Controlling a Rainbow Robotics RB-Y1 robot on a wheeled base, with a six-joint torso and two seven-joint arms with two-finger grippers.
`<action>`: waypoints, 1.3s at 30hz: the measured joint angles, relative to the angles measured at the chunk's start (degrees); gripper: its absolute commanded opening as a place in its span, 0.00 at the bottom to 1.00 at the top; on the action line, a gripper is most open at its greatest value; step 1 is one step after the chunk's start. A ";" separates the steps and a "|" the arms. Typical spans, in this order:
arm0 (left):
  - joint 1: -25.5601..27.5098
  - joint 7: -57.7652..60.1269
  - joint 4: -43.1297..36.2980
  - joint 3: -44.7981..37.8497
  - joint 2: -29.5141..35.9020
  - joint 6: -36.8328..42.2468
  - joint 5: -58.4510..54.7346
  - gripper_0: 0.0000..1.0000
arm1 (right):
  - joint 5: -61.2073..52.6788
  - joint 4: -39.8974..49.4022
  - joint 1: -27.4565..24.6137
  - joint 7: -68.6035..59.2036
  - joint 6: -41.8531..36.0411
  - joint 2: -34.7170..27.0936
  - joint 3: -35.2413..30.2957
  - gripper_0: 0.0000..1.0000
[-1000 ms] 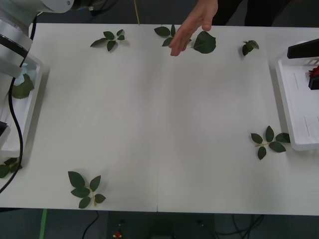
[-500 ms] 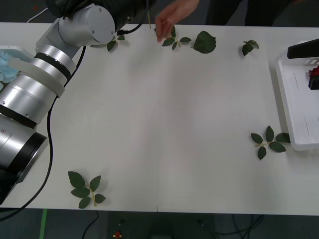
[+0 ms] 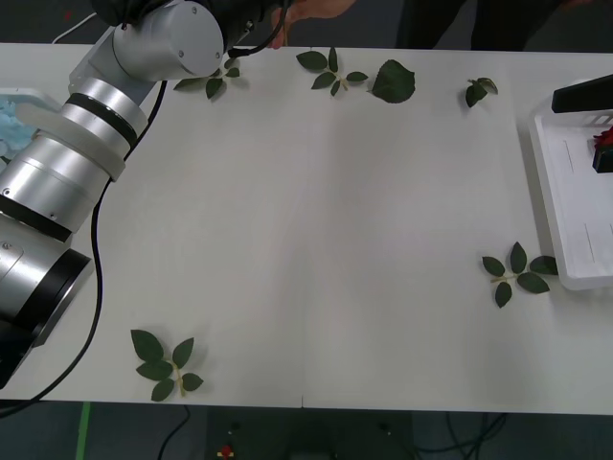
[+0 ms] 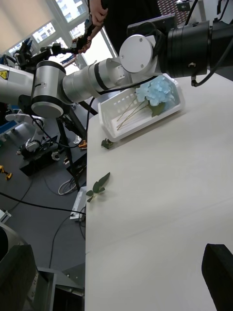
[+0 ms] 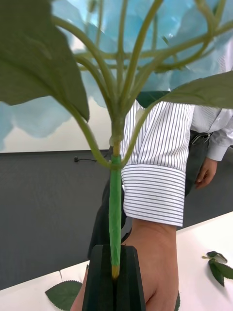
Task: Place the red flowers into the right box and the blue flowers into the left box. If a person shows an open palm, hand one flower to the person first, then continue sorting.
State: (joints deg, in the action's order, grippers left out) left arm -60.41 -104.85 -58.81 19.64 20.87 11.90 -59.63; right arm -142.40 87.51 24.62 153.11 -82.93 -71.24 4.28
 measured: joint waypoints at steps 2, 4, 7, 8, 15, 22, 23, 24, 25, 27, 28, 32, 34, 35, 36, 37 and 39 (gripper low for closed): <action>-0.20 0.00 0.00 0.00 0.00 -0.04 -0.47 0.00 | 0.00 0.00 0.00 0.00 0.00 0.00 0.00 1.00; -0.30 0.00 0.00 0.00 0.00 -0.07 -0.64 0.00 | 0.00 0.00 0.00 0.00 0.00 0.00 0.00 1.00; -0.32 -0.01 0.00 0.00 0.00 -0.08 -0.67 0.00 | 0.00 0.00 0.00 0.00 0.00 0.00 0.00 1.00; -0.33 -0.01 0.00 0.00 0.00 -0.10 -0.68 0.00 | 0.00 0.00 0.00 0.00 0.00 0.00 0.00 1.00; -0.34 -0.01 0.00 0.00 0.00 -0.11 -0.69 1.00 | 0.00 0.00 0.00 0.00 0.00 0.00 0.00 1.00; -0.34 -0.02 0.01 0.00 0.00 -0.11 -0.70 1.00 | 0.00 0.00 0.00 0.00 0.00 0.00 0.00 1.00; -0.34 -0.02 0.01 0.00 0.00 -0.11 -0.70 1.00 | 0.00 0.00 0.00 0.00 0.00 0.00 0.00 1.00; -0.34 -0.02 0.01 0.00 0.00 -0.11 -0.70 1.00 | 0.00 0.00 0.00 0.00 0.00 0.00 0.00 1.00; -0.34 -0.02 0.01 0.00 0.00 -0.11 -0.70 1.00 | 0.00 0.00 0.00 0.00 0.00 0.00 0.00 1.00; -0.34 -0.02 0.01 0.00 0.00 -0.11 -0.70 1.00 | 0.00 0.00 0.00 0.00 0.00 0.00 0.00 1.00; -0.34 -0.02 0.01 0.00 0.00 -0.11 -0.70 1.00 | 0.00 0.00 0.00 0.00 0.00 0.00 0.00 1.00; -0.34 -0.02 0.01 0.00 0.00 -0.11 -0.70 1.00 | 0.00 0.00 0.00 0.00 0.00 0.00 0.00 1.00; -0.34 -0.02 0.01 0.00 0.00 -0.11 -0.70 1.00 | 0.00 0.00 0.00 0.00 0.00 0.00 0.00 1.00; -0.34 -0.02 0.01 0.00 0.00 -0.11 -0.70 1.00 | 0.00 0.00 0.00 0.00 0.00 0.00 0.00 1.00; -0.34 -0.03 0.01 0.00 0.00 -0.11 -0.70 1.00 | 0.00 0.00 0.00 0.00 0.00 0.00 0.00 1.00; -0.34 -0.03 0.01 0.00 0.00 -0.11 -0.70 1.00 | 0.00 0.00 0.00 0.00 0.00 0.00 0.00 1.00; -0.34 -0.03 0.05 0.01 0.00 -0.11 -0.70 1.00 | 0.00 0.00 0.00 0.00 0.00 0.00 0.00 1.00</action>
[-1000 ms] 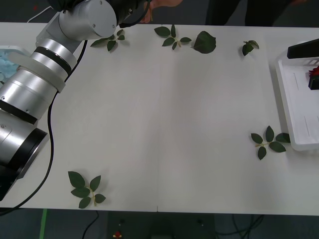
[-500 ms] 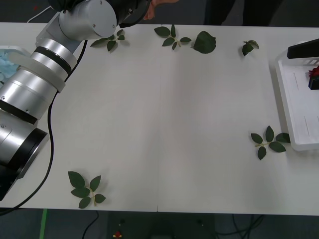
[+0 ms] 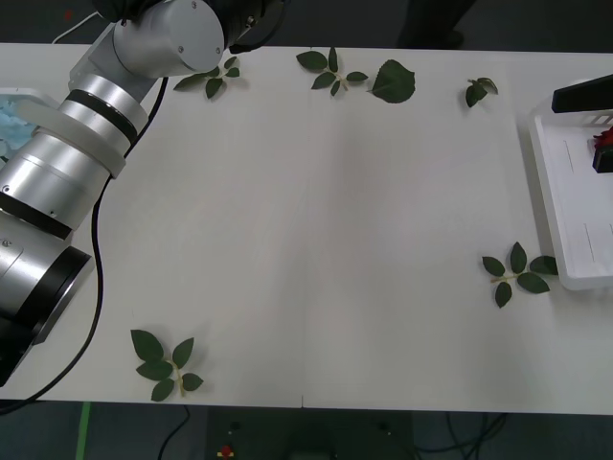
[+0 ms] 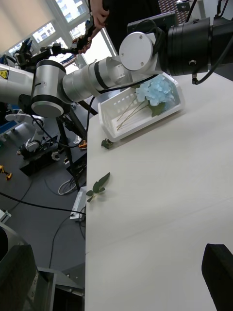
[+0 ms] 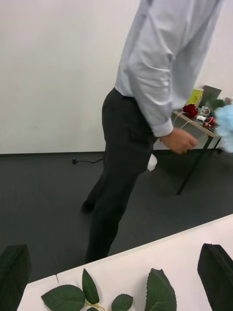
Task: Place the red flowers into the right box and the blue flowers into the left box. If a person shows an open palm, hand one flower to the person first, then continue sorting.
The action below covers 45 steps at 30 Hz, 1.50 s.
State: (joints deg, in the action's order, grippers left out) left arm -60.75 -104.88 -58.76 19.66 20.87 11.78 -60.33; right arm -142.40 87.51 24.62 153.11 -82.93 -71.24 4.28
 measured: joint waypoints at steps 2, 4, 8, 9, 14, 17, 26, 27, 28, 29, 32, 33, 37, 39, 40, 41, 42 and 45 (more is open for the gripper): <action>0.00 0.00 0.18 0.18 0.00 0.00 -0.02 1.00 | 0.00 0.00 0.00 0.00 0.00 0.00 0.00 1.00; -0.02 0.00 0.18 0.35 0.01 0.20 -0.05 1.00 | 0.00 0.00 0.00 0.00 0.00 0.00 0.00 1.00; -0.98 0.00 -0.24 0.17 0.62 7.41 -1.61 1.00 | 0.00 0.00 0.00 0.00 0.00 0.00 0.00 1.00; -1.43 -0.01 -0.61 -0.11 1.08 10.63 -2.85 1.00 | 0.00 0.00 0.00 0.00 0.00 0.00 0.00 1.00; -4.99 -0.01 -3.02 -8.62 4.99 37.36 -9.42 1.00 | 0.00 0.00 -0.01 0.00 0.01 0.00 0.00 1.00; -7.70 -0.02 -3.30 -20.44 6.91 54.09 -10.06 1.00 | 0.00 0.02 -0.03 0.00 0.01 0.00 0.00 1.00; -8.48 -12.32 -4.57 -45.93 13.06 85.61 -19.37 1.00 | -0.01 0.03 -0.12 0.00 0.03 0.00 0.01 1.00; -7.23 -16.38 -5.70 -47.28 13.64 87.15 -21.66 1.00 | -0.01 0.04 -0.12 0.00 0.03 0.00 0.01 1.00; -5.55 -20.13 -7.17 -48.30 14.13 88.13 -23.98 1.00 | -0.01 0.04 -0.14 0.00 0.04 0.00 0.01 1.00; -3.55 -23.51 -8.91 -49.02 14.58 88.94 -26.27 1.00 | -0.01 0.06 -0.15 0.00 0.04 0.00 0.01 1.00; 4.34 -29.76 -14.98 -50.03 15.72 89.94 -32.24 1.00 | -0.03 0.07 -0.16 0.00 0.04 0.00 0.01 1.00; 7.19 -30.27 -16.71 -50.08 16.00 90.06 -33.74 1.00 | -0.03 0.07 -0.16 0.00 0.04 0.00 0.01 1.00; 16.83 -30.65 -22.15 -50.02 16.27 90.08 -37.06 1.00 | -0.04 0.08 -0.16 0.00 0.04 0.00 0.02 1.00; 20.76 -34.03 -24.47 -49.67 16.27 90.06 -37.20 1.00 | -0.04 0.08 -0.16 0.00 0.04 0.00 0.02 1.00; 22.43 -37.53 -25.65 -49.37 16.27 90.02 -37.20 1.00 | -0.04 0.08 -0.16 0.00 0.04 0.00 0.02 1.00; 23.93 -41.36 -26.61 -48.96 16.27 89.98 -37.20 1.00 | -0.04 0.08 -0.16 0.00 0.04 0.00 0.02 1.00; 25.18 -45.39 -27.48 -48.47 16.27 89.96 -37.19 1.00 | -0.04 0.08 -0.17 0.00 0.04 0.00 0.02 1.00; 27.80 -53.90 -29.12 -46.82 16.33 89.98 -37.13 1.00 | -0.04 0.08 -0.17 0.00 0.04 0.00 0.02 1.00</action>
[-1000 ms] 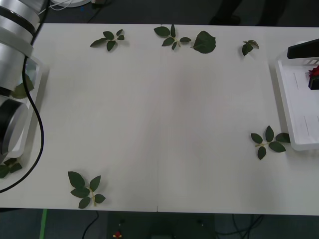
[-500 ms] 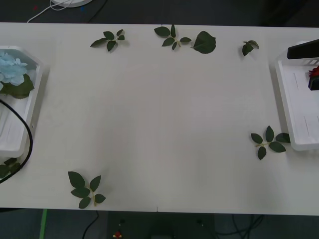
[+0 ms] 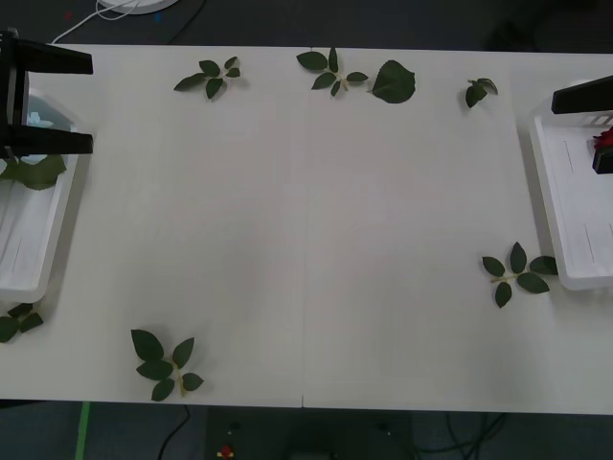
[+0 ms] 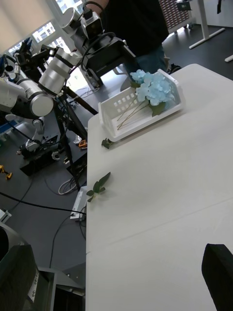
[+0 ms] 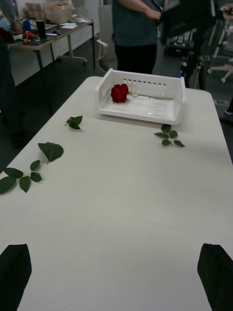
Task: Place the red flowers into the right box and the blue flowers into the left box. If a person shows an open palm, hand one flower to the person first, then continue sorting.
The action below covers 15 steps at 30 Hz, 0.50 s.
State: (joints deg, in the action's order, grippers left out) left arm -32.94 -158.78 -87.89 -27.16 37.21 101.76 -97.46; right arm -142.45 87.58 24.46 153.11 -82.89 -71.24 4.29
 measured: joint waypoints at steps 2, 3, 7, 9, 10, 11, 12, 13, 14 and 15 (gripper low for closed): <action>0.68 0.16 -0.11 0.86 0.10 0.65 0.22 1.00 | 0.00 0.00 0.00 0.00 0.00 0.00 0.00 1.00; 0.73 0.21 -0.12 1.09 0.14 1.67 0.62 1.00 | 0.00 0.00 0.00 0.00 0.00 0.00 0.00 1.00; 0.73 0.21 -0.60 1.30 0.59 6.94 4.30 1.00 | 0.00 0.00 0.00 0.00 0.00 0.00 0.00 1.00; 0.73 0.21 -0.94 1.30 0.98 7.55 5.97 1.00 | 0.00 0.00 0.00 0.00 0.00 0.00 0.00 1.00; 0.73 0.21 -1.04 1.30 1.20 7.58 6.55 1.00 | 0.00 0.00 0.00 0.00 0.00 0.00 0.00 1.00; 0.73 0.21 -1.10 1.30 1.39 7.60 7.03 1.00 | 0.00 0.00 0.00 0.00 0.00 0.00 0.00 1.00; 0.73 0.21 -1.15 1.30 1.54 7.62 7.45 1.00 | 0.00 0.00 0.00 0.00 0.00 0.00 0.00 1.00; 0.73 0.21 -1.19 1.31 1.61 7.65 7.71 1.00 | 0.00 0.00 0.00 0.00 0.00 0.00 0.00 1.00; 0.73 0.21 -1.21 1.34 1.64 7.67 7.86 1.00 | 0.00 0.00 0.00 0.00 0.00 0.00 0.00 1.00; 0.73 0.21 -1.23 1.42 1.65 7.68 7.91 1.00 | 0.00 0.00 0.00 0.00 0.00 0.00 0.00 1.00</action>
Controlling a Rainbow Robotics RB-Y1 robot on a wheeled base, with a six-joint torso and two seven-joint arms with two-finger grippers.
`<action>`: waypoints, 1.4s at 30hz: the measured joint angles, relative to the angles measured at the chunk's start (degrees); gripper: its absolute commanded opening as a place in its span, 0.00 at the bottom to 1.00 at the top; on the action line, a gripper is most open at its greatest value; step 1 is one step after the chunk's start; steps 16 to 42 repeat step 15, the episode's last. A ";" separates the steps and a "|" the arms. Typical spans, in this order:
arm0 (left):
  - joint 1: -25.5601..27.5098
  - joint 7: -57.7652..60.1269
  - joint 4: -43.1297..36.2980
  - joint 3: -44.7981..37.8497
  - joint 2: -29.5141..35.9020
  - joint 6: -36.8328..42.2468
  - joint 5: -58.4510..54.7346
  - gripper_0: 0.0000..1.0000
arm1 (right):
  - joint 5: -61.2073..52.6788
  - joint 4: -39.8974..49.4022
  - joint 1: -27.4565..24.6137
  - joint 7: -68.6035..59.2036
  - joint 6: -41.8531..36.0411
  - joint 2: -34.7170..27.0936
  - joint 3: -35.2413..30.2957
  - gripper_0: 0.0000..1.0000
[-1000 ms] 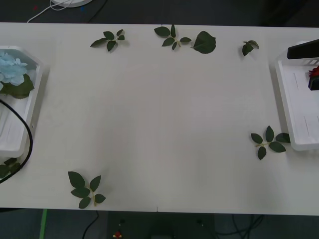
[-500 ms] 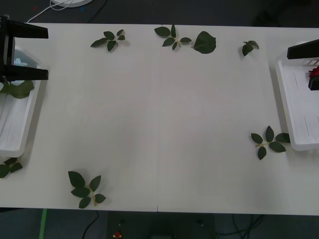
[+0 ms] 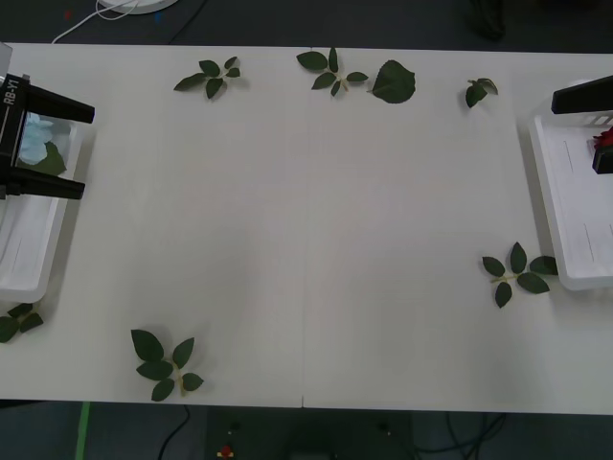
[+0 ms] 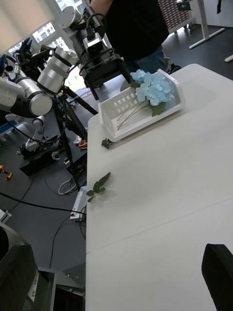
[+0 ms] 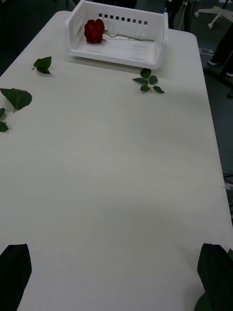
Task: Place the red flowers into the right box and the blue flowers into the left box. If a person shows an open palm, hand one flower to the person first, then continue sorting.
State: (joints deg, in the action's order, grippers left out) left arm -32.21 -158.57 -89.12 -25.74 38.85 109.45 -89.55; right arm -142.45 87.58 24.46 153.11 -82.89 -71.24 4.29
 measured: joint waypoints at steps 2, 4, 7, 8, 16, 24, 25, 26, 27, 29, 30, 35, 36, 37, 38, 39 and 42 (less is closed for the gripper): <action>0.00 0.00 -0.05 0.37 0.01 0.01 0.02 1.00 | 0.00 0.00 0.00 0.00 0.00 0.00 0.00 1.00; 0.00 0.00 -0.08 0.82 0.01 0.01 0.10 1.00 | 0.00 0.00 0.00 0.00 0.00 0.00 0.00 1.00; 0.00 0.00 -0.08 1.18 0.02 0.02 0.17 1.00 | 0.00 0.00 0.00 0.00 0.00 0.00 0.00 1.00; 0.00 0.00 -0.08 1.18 0.02 0.02 0.18 1.00 | 0.00 0.00 0.00 0.00 0.00 0.00 0.00 1.00; 0.00 0.00 -0.09 1.18 0.02 0.03 0.22 1.00 | 0.00 0.00 0.00 0.00 0.00 0.00 0.00 1.00; 0.00 0.00 -0.09 1.18 0.02 0.03 0.22 1.00 | 0.00 0.00 0.00 0.00 0.00 0.00 0.00 1.00; 0.00 0.00 -0.09 1.18 0.02 0.03 0.22 1.00 | 0.00 0.00 0.00 0.00 0.00 0.00 0.00 1.00; 0.00 0.00 -0.09 1.18 0.02 0.03 0.22 1.00 | 0.00 0.00 0.00 0.00 0.00 0.00 0.00 1.00; 0.00 0.00 -0.09 1.18 0.02 0.03 0.22 1.00 | 0.00 0.00 0.00 0.00 0.00 0.00 0.00 1.00; 0.00 0.00 -0.09 1.18 0.02 0.03 0.22 1.00 | 0.00 0.00 0.00 0.00 0.00 0.00 0.00 1.00; 0.00 0.00 -0.09 1.18 0.02 0.03 0.22 1.00 | 0.00 0.00 0.00 0.00 0.00 0.00 0.00 1.00; 0.00 0.00 -0.09 1.18 0.02 0.03 0.22 1.00 | 0.00 0.00 0.00 0.00 0.00 0.00 0.00 1.00; 0.00 0.00 -0.09 1.18 0.02 0.03 0.22 1.00 | 0.00 0.00 0.00 0.00 0.00 0.00 0.00 1.00; 0.00 0.00 -0.09 1.18 0.02 0.03 0.22 1.00 | 0.00 0.00 0.00 0.00 0.00 0.00 0.00 1.00; 0.00 0.00 -0.09 1.18 0.02 0.03 0.22 1.00 | 0.00 0.00 0.00 0.00 0.00 0.00 0.00 1.00; 0.00 0.00 -0.09 1.18 0.02 0.03 0.22 1.00 | 0.00 0.00 0.00 0.00 0.00 0.00 0.00 1.00; 0.00 0.00 -0.09 1.18 0.02 0.03 0.22 1.00 | 0.00 0.00 0.00 0.00 0.00 0.00 0.00 1.00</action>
